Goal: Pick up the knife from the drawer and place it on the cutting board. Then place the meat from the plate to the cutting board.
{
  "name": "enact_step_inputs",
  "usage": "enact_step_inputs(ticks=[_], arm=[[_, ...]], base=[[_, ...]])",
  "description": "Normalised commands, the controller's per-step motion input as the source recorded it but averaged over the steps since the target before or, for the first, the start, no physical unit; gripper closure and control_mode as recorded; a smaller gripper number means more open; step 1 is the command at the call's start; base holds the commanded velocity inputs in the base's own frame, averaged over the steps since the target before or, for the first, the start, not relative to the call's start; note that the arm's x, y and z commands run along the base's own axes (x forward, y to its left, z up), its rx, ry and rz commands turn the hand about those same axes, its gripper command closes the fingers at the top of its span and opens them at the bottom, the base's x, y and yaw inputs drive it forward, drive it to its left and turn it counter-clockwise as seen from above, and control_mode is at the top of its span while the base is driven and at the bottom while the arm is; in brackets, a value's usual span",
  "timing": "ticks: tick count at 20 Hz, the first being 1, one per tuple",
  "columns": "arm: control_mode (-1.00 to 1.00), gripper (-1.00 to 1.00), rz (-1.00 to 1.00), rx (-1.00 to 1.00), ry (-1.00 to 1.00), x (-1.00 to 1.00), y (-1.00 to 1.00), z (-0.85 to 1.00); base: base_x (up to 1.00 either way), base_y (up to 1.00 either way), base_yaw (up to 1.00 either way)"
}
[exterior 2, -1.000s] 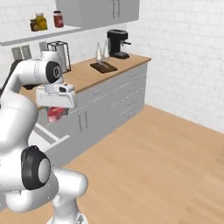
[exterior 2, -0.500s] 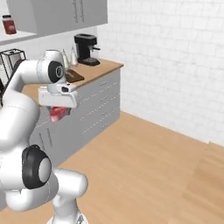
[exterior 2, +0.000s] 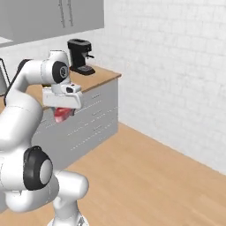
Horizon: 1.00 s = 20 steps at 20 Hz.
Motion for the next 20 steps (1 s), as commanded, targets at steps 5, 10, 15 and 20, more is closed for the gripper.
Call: enact_step_inputs(ticks=[5,10,15,20], arm=[[1.0,1.0,0.0,0.0,0.0,0.0,0.0,0.0],[1.0,1.0,0.0,0.0,0.0,0.0,0.0,0.0],[1.0,1.0,0.0,0.0,0.0,0.0,0.0,0.0],[1.0,1.0,0.0,0.0,0.0,0.0,0.0,0.0]], base=[[1.0,-0.17,0.44],[1.0,-0.05,0.49],[1.0,-0.16,0.43],[0.91,-0.36,0.2]])
